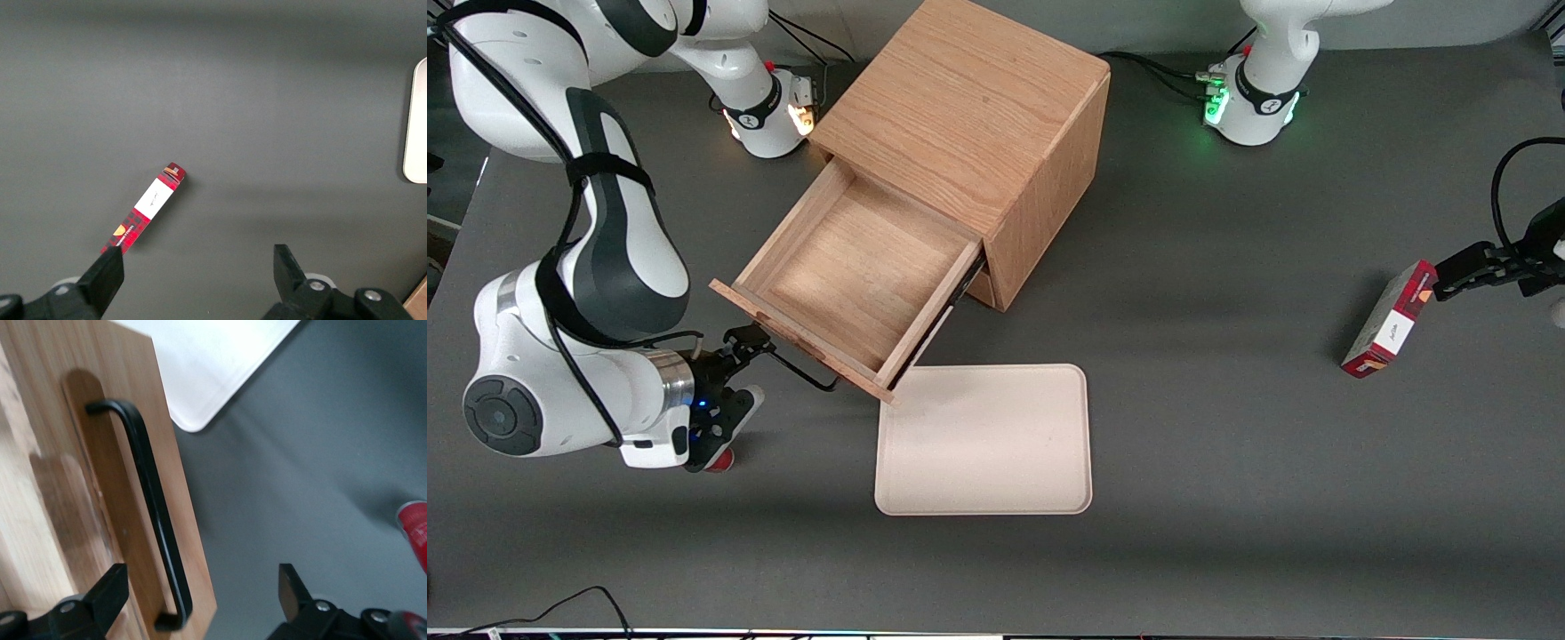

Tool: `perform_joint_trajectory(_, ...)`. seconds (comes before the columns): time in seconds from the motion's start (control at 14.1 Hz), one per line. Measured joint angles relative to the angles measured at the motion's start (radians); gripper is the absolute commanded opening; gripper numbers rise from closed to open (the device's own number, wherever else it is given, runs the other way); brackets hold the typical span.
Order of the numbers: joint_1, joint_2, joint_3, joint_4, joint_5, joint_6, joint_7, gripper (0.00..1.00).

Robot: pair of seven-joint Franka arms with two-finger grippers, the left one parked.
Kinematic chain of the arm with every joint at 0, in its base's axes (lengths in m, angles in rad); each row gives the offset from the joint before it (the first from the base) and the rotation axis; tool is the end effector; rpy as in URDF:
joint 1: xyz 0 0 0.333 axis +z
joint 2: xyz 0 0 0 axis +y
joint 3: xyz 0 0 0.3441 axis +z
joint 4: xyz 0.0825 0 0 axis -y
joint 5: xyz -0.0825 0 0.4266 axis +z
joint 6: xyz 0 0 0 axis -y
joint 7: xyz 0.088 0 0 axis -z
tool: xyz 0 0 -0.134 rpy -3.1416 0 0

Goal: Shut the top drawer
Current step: 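Position the right gripper against the drawer front beside the black handle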

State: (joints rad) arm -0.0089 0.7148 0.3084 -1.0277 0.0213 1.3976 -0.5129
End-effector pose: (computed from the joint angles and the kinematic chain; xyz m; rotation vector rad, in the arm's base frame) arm 0.7414 0.1590 0.4086 -2.6394 -1.0741 0.4119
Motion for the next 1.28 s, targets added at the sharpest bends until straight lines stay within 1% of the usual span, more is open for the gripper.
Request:
perform_joint_trajectory(0.14, 0.001, 0.002, 0.000, -0.007, 0.013, 0.015, 0.016, 1.00)
perform_joint_trajectory(0.71, 0.001, 0.017, 0.000, -0.073, 0.015, 0.101, 0.025, 1.00)
perform_joint_trajectory(1.06, -0.001, 0.018, 0.000, -0.103, 0.019, 0.124, 0.030, 1.00)
perform_joint_trajectory(1.28, -0.001, 0.011, 0.000, -0.124, 0.037, 0.135, 0.055, 1.00)
